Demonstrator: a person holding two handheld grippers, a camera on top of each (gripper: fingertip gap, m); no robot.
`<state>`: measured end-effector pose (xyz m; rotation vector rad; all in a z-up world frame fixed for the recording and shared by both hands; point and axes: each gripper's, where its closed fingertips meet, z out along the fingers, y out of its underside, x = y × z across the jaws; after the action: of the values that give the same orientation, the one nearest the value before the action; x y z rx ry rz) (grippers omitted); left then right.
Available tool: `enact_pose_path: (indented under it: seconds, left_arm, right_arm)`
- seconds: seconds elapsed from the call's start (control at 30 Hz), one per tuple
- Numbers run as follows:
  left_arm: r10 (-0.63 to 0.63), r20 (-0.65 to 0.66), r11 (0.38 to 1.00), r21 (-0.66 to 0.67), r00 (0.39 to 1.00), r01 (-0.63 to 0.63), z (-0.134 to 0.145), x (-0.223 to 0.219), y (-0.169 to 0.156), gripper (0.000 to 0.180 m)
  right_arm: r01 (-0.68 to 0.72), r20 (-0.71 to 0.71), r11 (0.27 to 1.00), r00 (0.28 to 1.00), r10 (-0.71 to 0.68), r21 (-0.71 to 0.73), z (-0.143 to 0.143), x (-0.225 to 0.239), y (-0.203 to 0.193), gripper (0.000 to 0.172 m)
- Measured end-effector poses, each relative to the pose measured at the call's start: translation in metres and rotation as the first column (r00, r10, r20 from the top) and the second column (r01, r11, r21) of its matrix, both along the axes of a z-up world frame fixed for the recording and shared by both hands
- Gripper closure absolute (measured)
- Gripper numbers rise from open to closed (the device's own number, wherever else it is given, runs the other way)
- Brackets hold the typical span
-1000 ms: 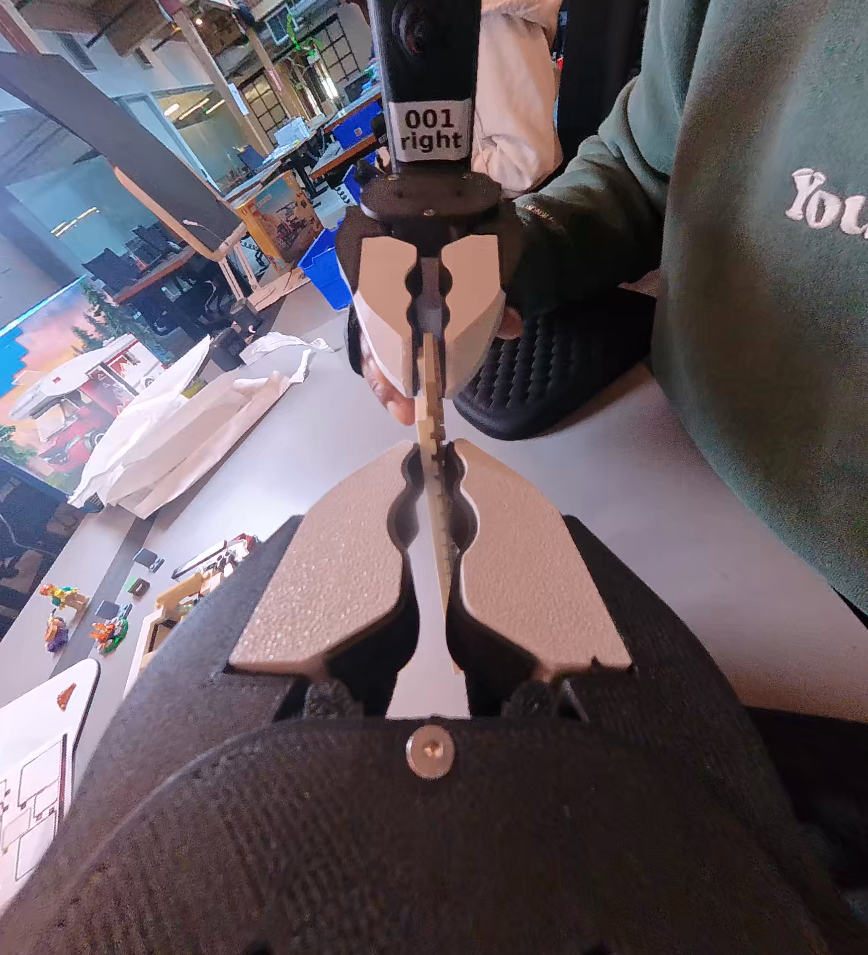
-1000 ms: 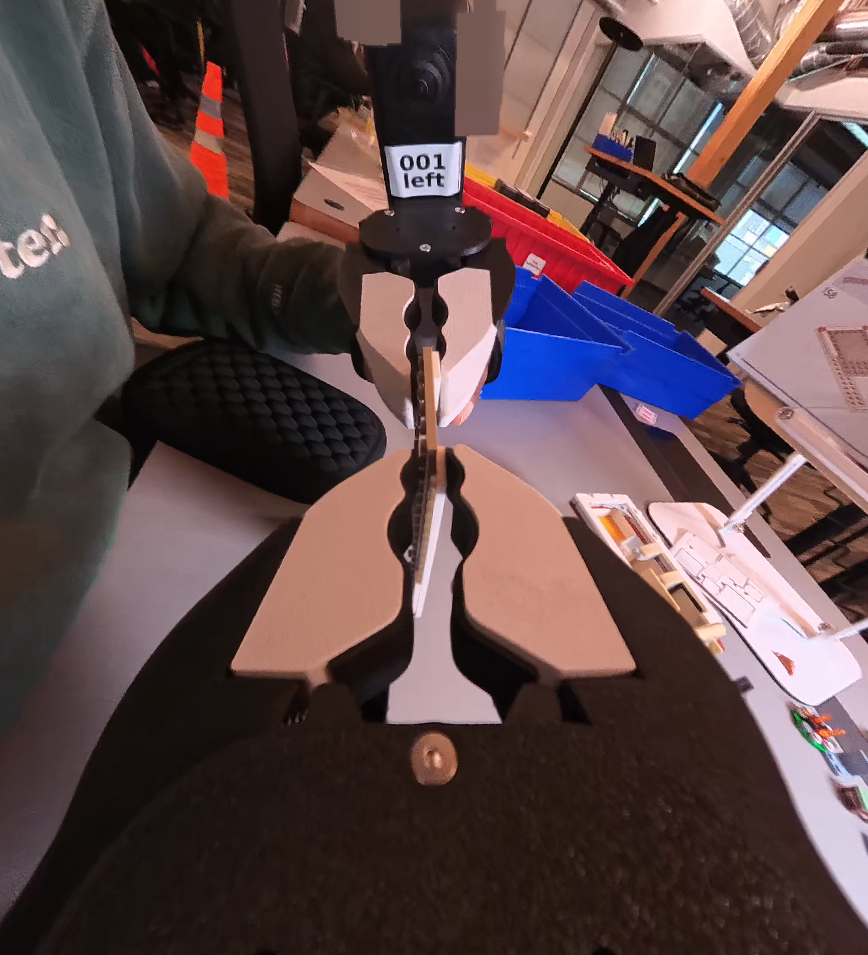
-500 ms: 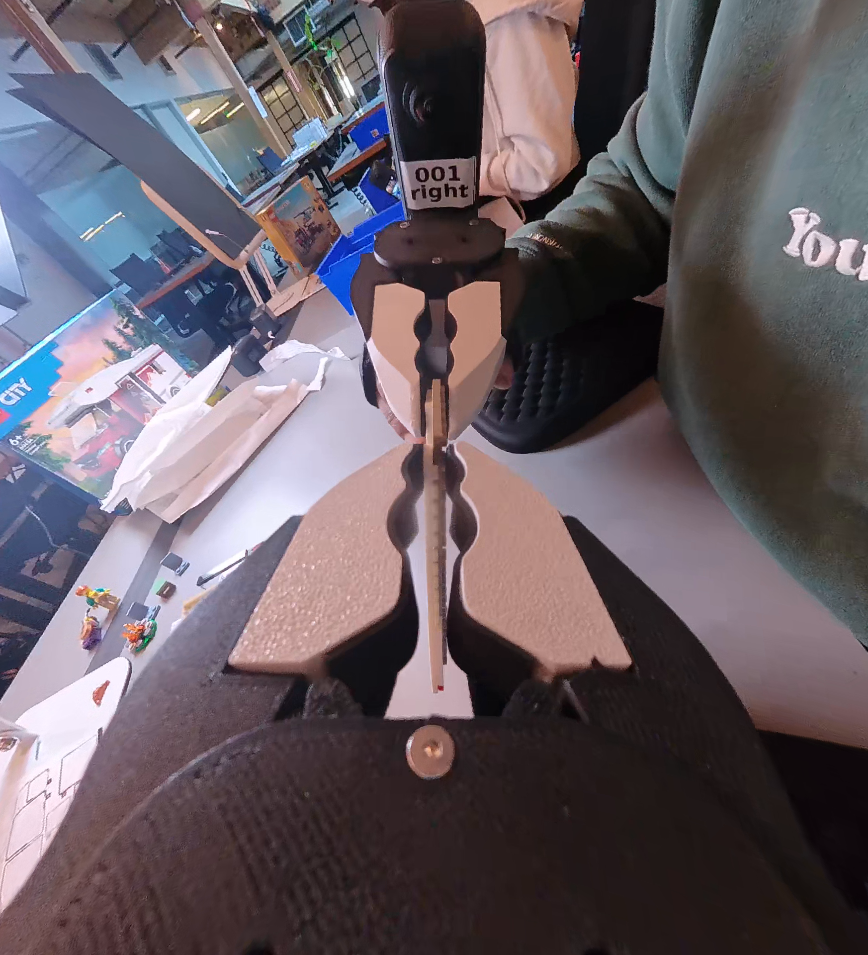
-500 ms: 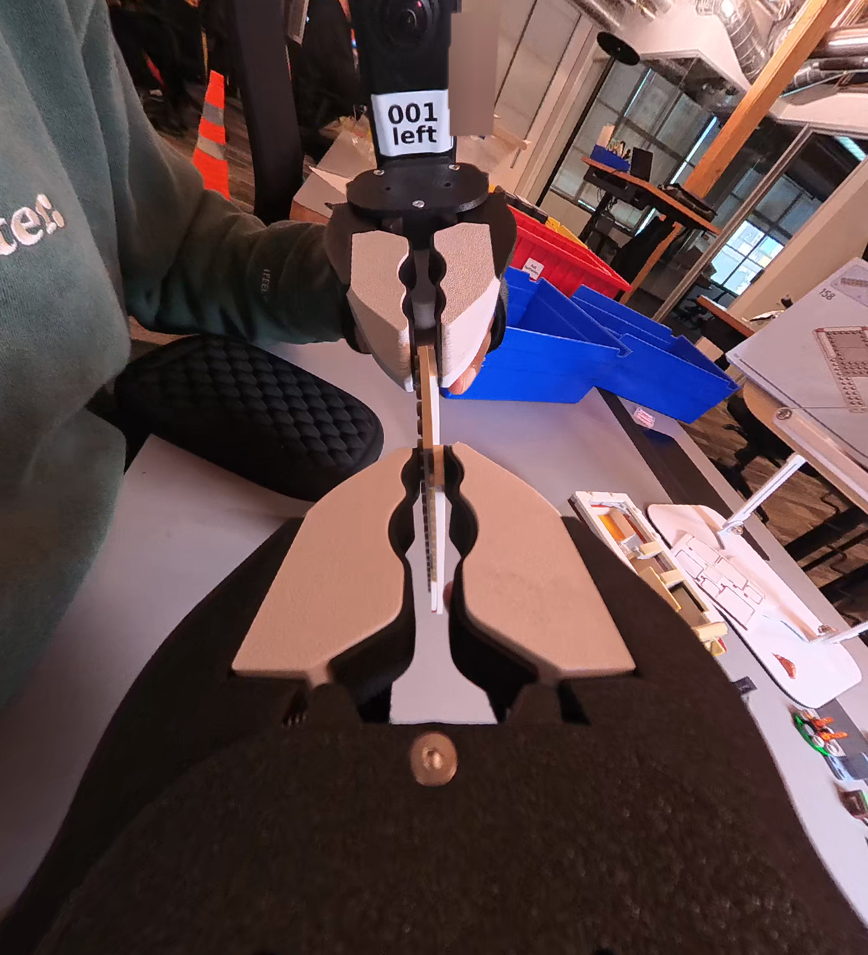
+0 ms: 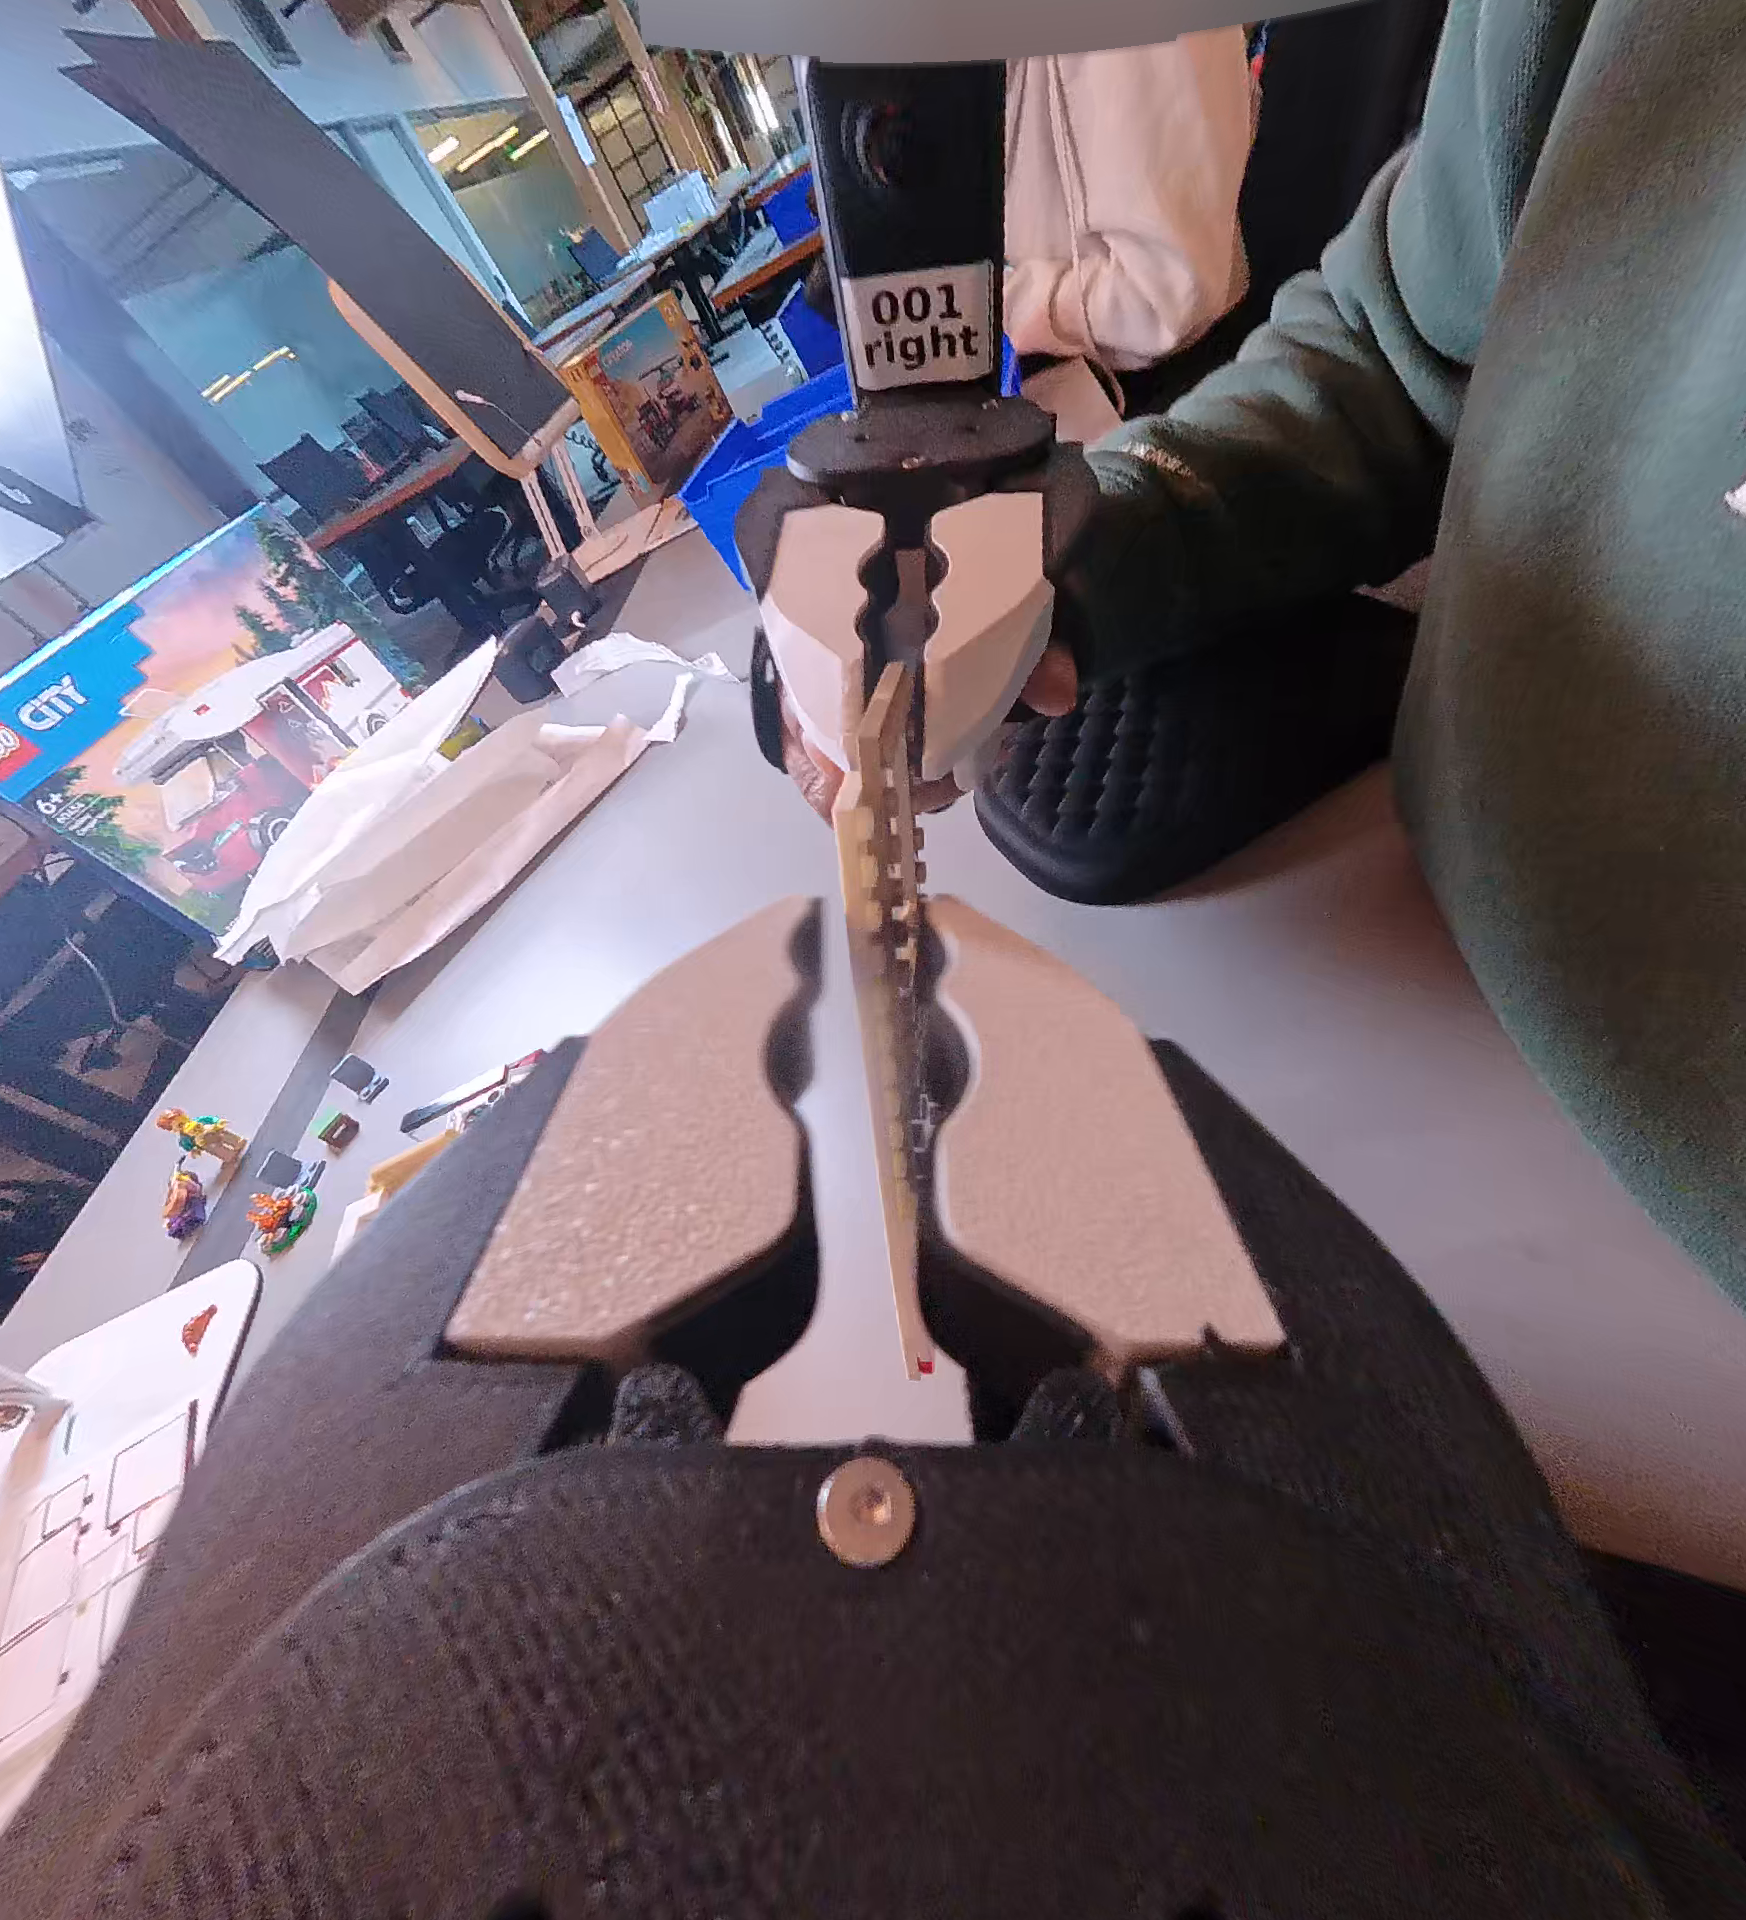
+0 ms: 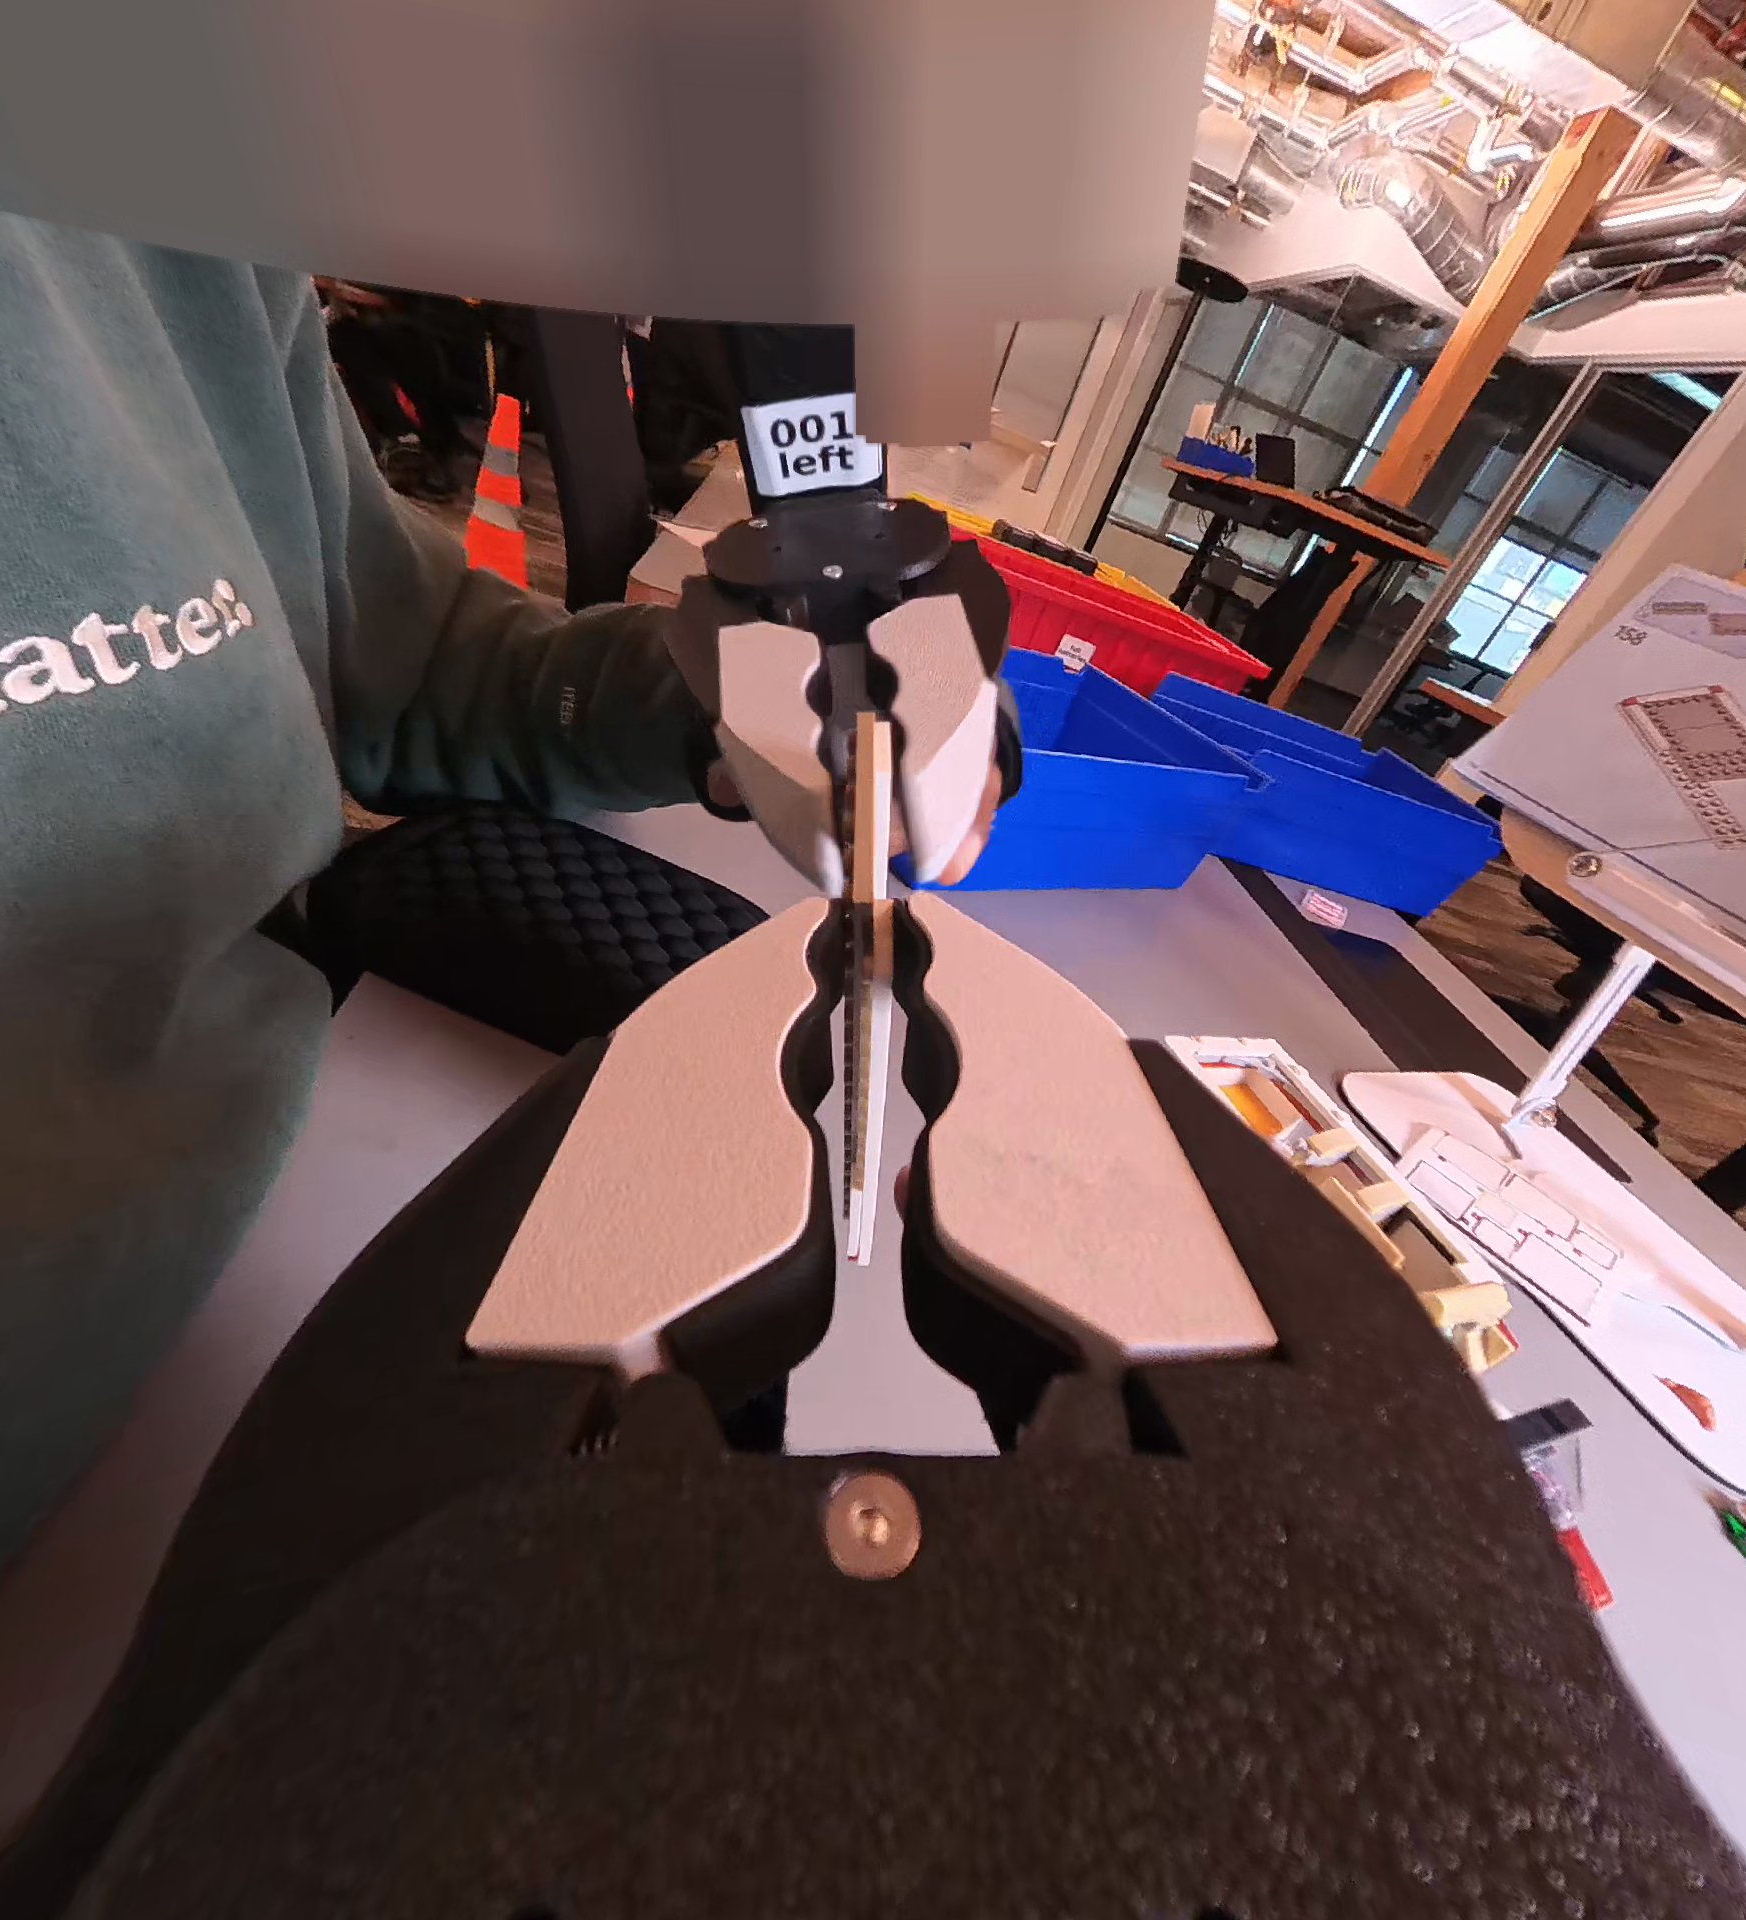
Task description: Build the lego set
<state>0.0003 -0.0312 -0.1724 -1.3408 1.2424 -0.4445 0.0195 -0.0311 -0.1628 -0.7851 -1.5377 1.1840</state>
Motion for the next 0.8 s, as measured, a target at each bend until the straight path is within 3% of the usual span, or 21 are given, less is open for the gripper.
enact_pose_path:
  seconds: [0.2,0.37,0.5,0.53,0.7,0.8]
  left_arm:
    - [0.005,-0.058,1.000,0.028,0.998,-0.003,0.000,0.001,-0.005,0.172]
    - [-0.030,-0.008,1.000,0.008,1.000,0.030,0.005,0.001,-0.008,0.172]
    - [-0.054,0.149,0.994,-0.082,0.987,0.067,0.005,-0.007,-0.004,0.171]
    - [-0.077,0.197,0.989,-0.107,0.977,0.100,0.005,-0.008,-0.005,0.172]
    - [-0.129,0.415,0.951,-0.205,0.901,0.230,0.005,-0.019,0.000,0.172]
    - [-0.139,0.435,0.956,-0.177,0.890,0.236,0.000,-0.027,0.004,0.171]
  right_arm:
    - [-0.008,-0.009,1.000,1.000,0.008,0.004,0.002,0.001,0.000,0.163]
    - [-0.012,0.051,1.000,0.999,0.013,-0.012,-0.013,-0.003,0.005,0.153]
    - [0.005,0.096,1.000,0.995,-0.003,-0.024,-0.017,-0.015,0.003,0.156]
    - [0.018,0.101,0.999,0.995,-0.016,-0.027,-0.017,-0.018,0.004,0.163]
    - [0.065,0.206,0.993,0.978,-0.045,-0.094,-0.017,-0.027,0.006,0.164]
    - [0.131,0.262,0.991,0.957,-0.121,-0.019,-0.019,-0.033,0.008,0.164]
